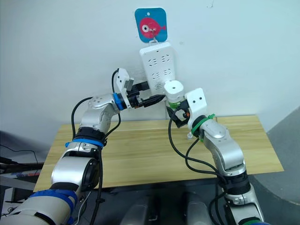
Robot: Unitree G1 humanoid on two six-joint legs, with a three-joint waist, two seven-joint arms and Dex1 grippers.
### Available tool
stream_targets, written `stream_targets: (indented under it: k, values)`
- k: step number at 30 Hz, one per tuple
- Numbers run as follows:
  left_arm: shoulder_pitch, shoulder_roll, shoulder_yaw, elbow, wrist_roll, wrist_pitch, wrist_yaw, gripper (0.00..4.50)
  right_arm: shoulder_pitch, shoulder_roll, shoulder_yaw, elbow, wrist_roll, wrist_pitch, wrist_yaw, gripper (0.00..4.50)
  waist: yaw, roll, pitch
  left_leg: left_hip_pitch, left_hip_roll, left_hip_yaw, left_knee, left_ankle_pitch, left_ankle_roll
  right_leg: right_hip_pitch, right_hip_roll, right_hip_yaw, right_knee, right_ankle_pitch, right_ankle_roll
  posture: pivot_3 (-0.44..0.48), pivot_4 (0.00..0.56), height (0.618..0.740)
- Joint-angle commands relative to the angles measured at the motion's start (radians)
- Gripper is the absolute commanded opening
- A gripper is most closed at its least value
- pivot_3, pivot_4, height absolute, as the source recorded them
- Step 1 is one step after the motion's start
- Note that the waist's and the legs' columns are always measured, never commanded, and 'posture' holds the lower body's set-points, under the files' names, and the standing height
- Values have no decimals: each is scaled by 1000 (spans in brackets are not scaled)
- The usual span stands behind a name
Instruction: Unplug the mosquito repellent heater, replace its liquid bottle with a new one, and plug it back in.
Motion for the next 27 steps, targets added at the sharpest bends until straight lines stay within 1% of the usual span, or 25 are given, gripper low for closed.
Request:
stream_targets:
  k: [1, 4, 6, 7, 9, 10, 12, 14, 16, 17, 19, 20, 22, 27]
  values:
    - [199, 84, 61, -235, -36, 52, 47, 4475, 83, -46, -22, -79, 30, -4, 54, 4500, -14, -1, -2, 1, 0, 0, -1, 0, 0, 0, 0, 0, 0, 0, 0, -38, 164, 740]
    - [383, 129, 109, -432, -51, 94, 125, 4475, 144, -77, -45, -74, 40, -31, 88, 4500, -17, -2, -3, 1, 1, 0, -1, 0, 0, -1, 0, 1, 0, 0, 0, 8, 168, 740]
    - [516, 146, 145, -579, -73, 125, 167, 4475, 176, -103, -51, -52, 38, -65, 118, 4500, -8, -3, -3, 1, 1, 0, -1, 0, 0, -1, 0, 1, 0, 0, 0, 38, 167, 740]
    - [590, 152, 160, -665, -87, 143, 183, 4495, 185, -112, -57, -41, 45, -77, 135, 4328, -1, -4, -4, 1, 1, 0, -1, -1, 0, -1, 0, 1, 0, 0, 0, 51, 167, 740]
    - [719, 153, 182, -826, -113, 171, 215, 4500, 191, -131, -65, -20, 59, -95, 168, 3922, 12, -6, -6, 1, 1, 0, -1, -2, 3, 0, -1, 1, -1, 0, 0, 73, 164, 740]
    - [765, 149, 188, -891, -126, 187, 233, 4500, 189, -144, -66, -9, 60, -103, 187, 3611, 17, -6, -7, 1, 1, -1, -1, -3, 3, 0, -1, 1, -1, 0, 0, 86, 167, 740]
    - [857, 142, 194, -1030, -158, 224, 267, 4500, 179, -170, -73, 15, 61, -111, 219, 2817, 39, -7, -8, 1, 0, -1, -1, -3, 3, 1, -1, 1, -2, -1, 0, 99, 168, 740]
    - [921, 141, 203, -1139, -198, 263, 295, 4500, 158, -189, -86, 20, 76, -108, 246, 2145, 53, -8, -8, 1, 0, -2, 0, -3, 3, 2, -1, 0, -3, -2, 0, 100, 169, 740]
    - [948, 147, 209, -1203, -213, 275, 320, 4500, 134, -201, -95, 16, 89, -96, 264, 1324, 64, -8, -8, 1, 0, -2, 0, -2, 2, 2, -1, 0, -3, -4, 4, 97, 173, 740]
    - [954, 150, 212, -1234, -232, 291, 331, 4500, 124, -211, -95, 16, 91, -97, 275, 995, 66, -8, -8, 2, 0, -3, 0, -2, 2, 3, -1, 0, -3, -4, 4, 94, 171, 740]
    - [958, 158, 213, -1274, -256, 314, 348, 4500, 109, -222, -95, 13, 100, -97, 290, 138, 68, -8, -10, 2, 0, -3, 0, -2, 2, 3, -1, -1, -3, -5, 3, 94, 174, 740]
    - [952, 170, 216, -1295, -271, 327, 350, 4500, 92, -218, -95, 3, 117, -84, 297, 35, 68, -8, -10, 3, 0, -3, 0, -2, 2, 4, -1, -1, -3, -5, 3, 94, 174, 740]
    - [931, 189, 223, -1323, -308, 361, 362, 4500, 61, -207, -89, -16, 147, -59, 307, 35, 66, -8, -10, 3, 0, -3, 0, -2, 2, 4, 0, -1, -3, -5, 3, 93, 179, 740]
    - [878, 223, 206, -1348, -366, 424, 386, 4500, -10, -150, -44, -2, 145, -25, 275, 35, 65, -8, -10, 3, 1, -3, -1, -2, 2, 4, 0, -2, -2, -6, 1, 91, 188, 740]
